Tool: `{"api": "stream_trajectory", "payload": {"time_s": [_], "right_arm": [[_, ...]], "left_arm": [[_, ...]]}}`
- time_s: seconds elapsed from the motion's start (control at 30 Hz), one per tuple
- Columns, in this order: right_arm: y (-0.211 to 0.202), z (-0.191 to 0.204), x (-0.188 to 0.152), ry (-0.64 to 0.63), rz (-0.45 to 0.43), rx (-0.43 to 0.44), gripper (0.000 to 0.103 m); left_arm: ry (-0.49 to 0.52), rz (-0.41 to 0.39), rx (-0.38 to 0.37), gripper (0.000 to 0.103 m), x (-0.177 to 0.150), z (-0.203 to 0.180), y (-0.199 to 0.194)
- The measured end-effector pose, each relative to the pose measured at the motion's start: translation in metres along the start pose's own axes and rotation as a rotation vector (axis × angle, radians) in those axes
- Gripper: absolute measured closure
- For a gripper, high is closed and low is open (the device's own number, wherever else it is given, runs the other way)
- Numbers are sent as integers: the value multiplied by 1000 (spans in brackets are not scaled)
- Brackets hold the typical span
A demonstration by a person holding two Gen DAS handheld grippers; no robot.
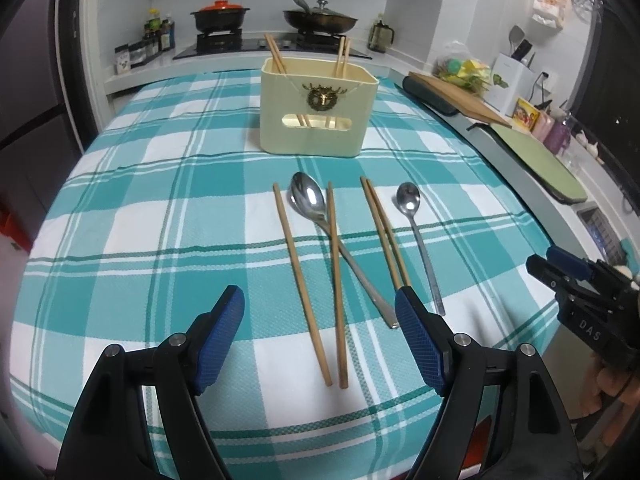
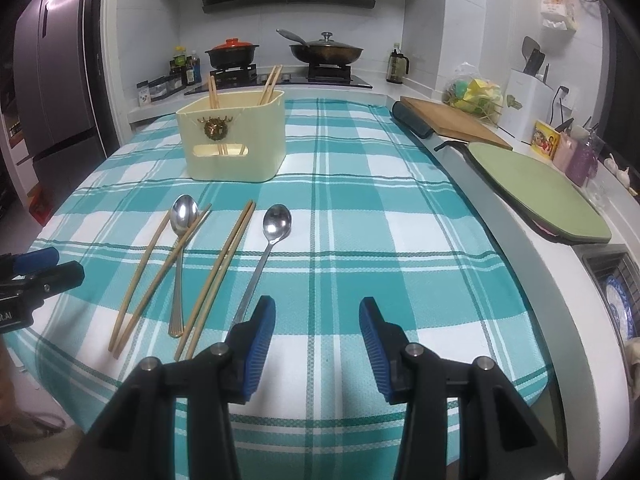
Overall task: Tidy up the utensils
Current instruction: 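Withdraw both grippers from the box back over the table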
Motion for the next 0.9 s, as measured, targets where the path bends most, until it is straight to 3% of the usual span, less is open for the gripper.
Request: {"api": "stream_trajectory", "payload": {"time_s": [0.67,0.9], "right_arm": [[-9,-9,-8,-34,8,-82,58],[-6,-7,-10,-3,-7,-48,58]], "left_arm": [[-17,5,15,23,-8,9,1],[-64,27,25,23,-11,21,12]]}}
Point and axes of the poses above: each gripper's, at about its wrist camera, not at the fingertips, and y roughly the way its jaws point, z to its left, x to its top, the point moved 10 cm from there along y, roughly the way its jaws point, and after that the axes turned 14 degrees about -y, right-handed, at the moved point
